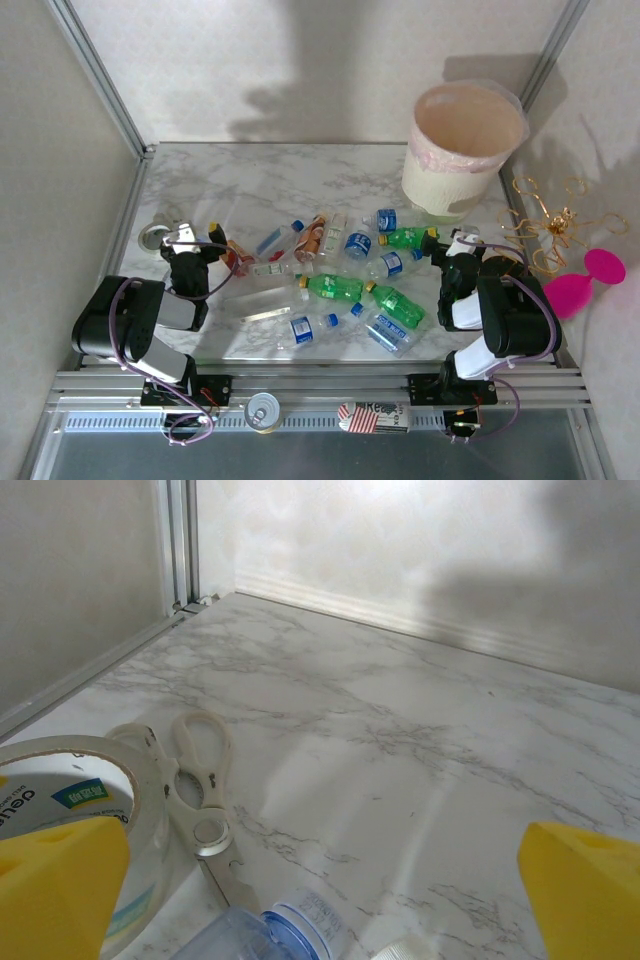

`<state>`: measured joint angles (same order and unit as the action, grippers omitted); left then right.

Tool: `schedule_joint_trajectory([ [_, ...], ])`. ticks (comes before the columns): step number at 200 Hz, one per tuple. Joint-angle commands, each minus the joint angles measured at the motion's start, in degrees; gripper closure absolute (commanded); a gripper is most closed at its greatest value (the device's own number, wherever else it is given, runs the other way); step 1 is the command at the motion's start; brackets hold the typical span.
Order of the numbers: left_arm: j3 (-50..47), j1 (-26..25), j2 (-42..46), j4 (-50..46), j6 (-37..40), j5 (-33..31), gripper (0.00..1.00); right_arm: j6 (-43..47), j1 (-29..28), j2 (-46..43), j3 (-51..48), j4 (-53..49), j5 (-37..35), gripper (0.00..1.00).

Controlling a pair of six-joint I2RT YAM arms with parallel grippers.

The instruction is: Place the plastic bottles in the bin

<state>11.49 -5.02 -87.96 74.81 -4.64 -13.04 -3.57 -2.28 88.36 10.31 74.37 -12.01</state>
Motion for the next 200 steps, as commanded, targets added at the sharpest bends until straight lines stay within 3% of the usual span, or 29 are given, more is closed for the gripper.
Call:
schedule_joint_trajectory([
  [1, 1.03, 0.62, -0.38, 0.41, 0.51, 1.39, 0.01, 0.94, -0.26, 0.59, 1.05, 2.43, -1.04, 0.01],
  [82, 0.75, 0.02, -0.23, 0.87, 0.52, -1.07, 0.01, 3.94, -3.58, -4.35, -1.94, 4.88, -5.11, 0.01],
  [103, 2.33, -1.69, 3.01, -4.08, 2.0, -3.61, 0.01, 4.67, -4.89, -9.38, 1.1, -5.53, -5.03, 0.01],
  [137, 12.96, -4.37, 11.44, -28.4, -0.77, -8.5, 0.0, -1.51, -6.06, -16.34, 9.26, -25.78, -4.88, 0.01],
  [171, 21.06, -4.73, 15.6, -42.52, -10.59, -6.06, 0.01, -8.23, -7.77, -19.91, 17.68, -44.47, -3.45, 0.01],
  [200, 25.93, -4.98, 18.61, -51.56, -18.05, 0.33, 0.01, -15.33, -8.38, -20.1, 28.34, -64.6, 1.32, 0.01],
])
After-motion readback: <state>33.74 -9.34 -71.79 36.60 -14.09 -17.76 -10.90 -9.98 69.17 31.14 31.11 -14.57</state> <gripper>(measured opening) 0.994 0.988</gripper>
